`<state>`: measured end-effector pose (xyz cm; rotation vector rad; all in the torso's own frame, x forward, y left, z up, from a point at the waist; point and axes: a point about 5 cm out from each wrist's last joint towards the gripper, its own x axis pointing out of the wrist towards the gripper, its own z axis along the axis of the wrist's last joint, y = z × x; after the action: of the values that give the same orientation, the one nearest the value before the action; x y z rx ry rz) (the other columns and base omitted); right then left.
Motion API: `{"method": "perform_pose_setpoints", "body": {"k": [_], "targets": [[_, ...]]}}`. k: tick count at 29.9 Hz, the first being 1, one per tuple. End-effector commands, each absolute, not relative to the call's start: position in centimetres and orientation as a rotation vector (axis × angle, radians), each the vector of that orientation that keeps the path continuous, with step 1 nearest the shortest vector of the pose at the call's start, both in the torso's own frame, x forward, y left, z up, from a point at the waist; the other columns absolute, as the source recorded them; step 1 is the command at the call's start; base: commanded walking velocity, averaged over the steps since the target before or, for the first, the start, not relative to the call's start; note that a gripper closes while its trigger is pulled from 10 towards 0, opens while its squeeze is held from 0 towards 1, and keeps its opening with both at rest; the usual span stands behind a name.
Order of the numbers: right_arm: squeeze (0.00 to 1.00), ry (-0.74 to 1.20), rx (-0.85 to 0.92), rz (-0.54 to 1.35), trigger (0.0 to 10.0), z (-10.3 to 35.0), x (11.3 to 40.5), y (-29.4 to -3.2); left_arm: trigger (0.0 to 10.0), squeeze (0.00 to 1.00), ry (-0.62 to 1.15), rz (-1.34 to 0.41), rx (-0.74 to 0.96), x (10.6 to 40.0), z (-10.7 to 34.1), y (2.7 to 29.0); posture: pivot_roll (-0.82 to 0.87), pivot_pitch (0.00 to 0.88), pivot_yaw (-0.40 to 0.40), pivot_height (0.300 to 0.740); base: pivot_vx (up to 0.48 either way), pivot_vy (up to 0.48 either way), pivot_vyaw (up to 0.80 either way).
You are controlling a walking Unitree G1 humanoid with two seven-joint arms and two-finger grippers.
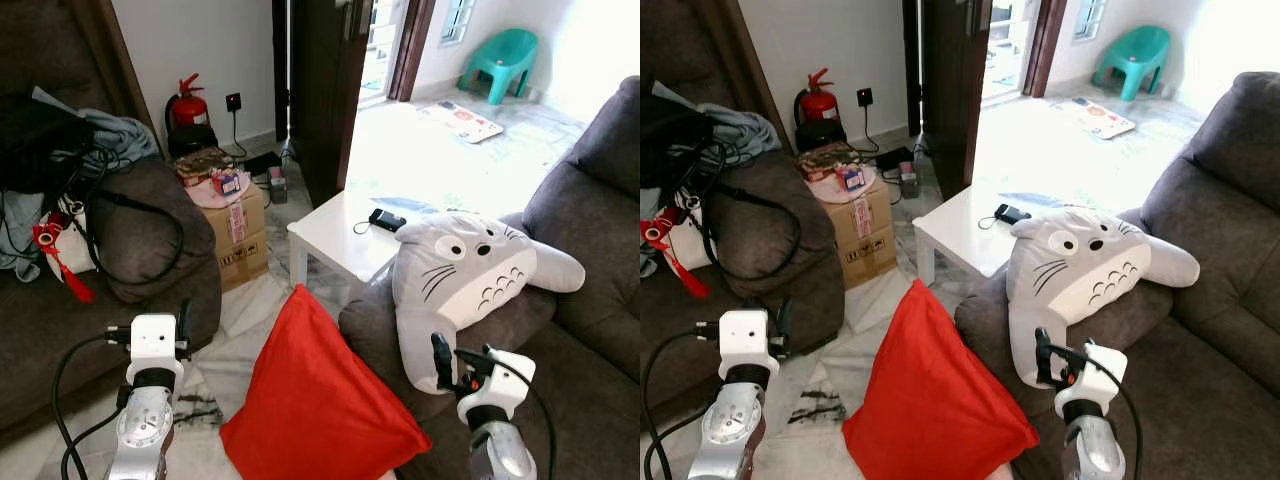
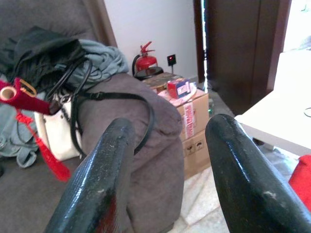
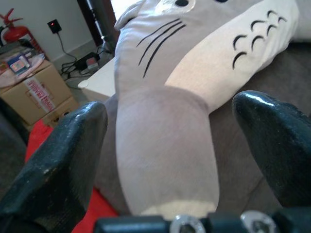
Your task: Move the pillow to the sofa from floor
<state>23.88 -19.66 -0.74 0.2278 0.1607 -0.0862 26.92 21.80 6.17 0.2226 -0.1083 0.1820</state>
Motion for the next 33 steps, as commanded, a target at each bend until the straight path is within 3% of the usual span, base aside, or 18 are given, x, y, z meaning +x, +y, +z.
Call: {"method": "perform_pose_setpoints", "body": {"k": [1,20,27,33], "targets": [[0.00,0.148,0.211,-0.079,10.0,-0.4,24.1,-19.6,10.0,0.00,-0.078,0.173,0.226,26.7,5.7,21.5,0.10,0.000,-0.049,0.740,0.000,0.000,0.00],[0.00,0.159,0.228,-0.055,10.0,0.6,25.7,-19.4,10.0,0.00,-0.037,0.183,0.198,27.0,5.9,21.4,0.10,0.007,-0.064,0.740,0.000,0.000,0.00],[0.00,0.149,0.225,-0.027,10.0,1.1,26.3,-19.0,10.0,0.00,-0.041,0.188,0.191,27.2,6.1,21.4,0.10,0.008,-0.068,0.692,0.000,0.000,0.00],[0.00,0.146,0.222,-0.007,10.0,1.3,26.5,-18.7,10.0,0.00,-0.039,0.194,0.189,27.2,6.2,21.5,0.11,0.009,-0.069,0.684,0.000,0.000,0.00]]}}
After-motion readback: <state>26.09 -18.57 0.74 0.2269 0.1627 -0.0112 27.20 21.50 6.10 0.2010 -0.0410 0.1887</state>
